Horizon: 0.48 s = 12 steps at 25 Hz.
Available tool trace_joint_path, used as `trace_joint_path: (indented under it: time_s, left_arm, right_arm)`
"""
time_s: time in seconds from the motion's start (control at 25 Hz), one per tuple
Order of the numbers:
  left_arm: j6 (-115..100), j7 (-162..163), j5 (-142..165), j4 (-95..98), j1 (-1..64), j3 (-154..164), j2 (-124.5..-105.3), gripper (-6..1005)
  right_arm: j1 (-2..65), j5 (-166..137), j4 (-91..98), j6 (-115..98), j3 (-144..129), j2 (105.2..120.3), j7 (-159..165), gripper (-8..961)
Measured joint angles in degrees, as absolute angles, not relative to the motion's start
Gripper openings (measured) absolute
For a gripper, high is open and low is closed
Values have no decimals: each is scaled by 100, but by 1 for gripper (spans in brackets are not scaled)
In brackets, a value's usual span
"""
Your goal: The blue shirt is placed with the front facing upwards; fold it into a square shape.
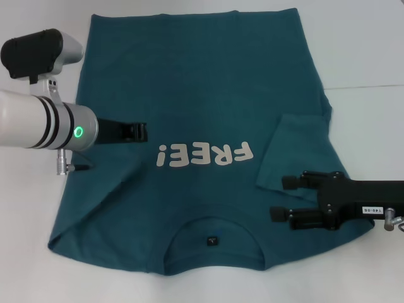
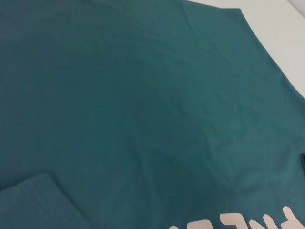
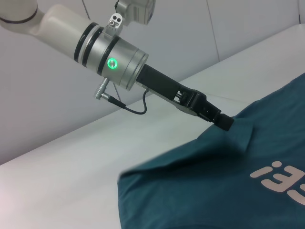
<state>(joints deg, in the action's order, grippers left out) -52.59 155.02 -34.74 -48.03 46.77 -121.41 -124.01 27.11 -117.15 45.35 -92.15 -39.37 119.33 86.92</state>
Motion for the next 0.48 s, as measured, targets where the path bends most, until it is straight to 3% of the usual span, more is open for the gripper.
trace_joint_path:
  time_s: [0.48]
  left_arm:
    - [-4986,15418,-3718,-4625,4661,-12035,-12409,48]
  right_arm:
    - [2705,-11711,4496,-9202,-3937,11943,8692,914]
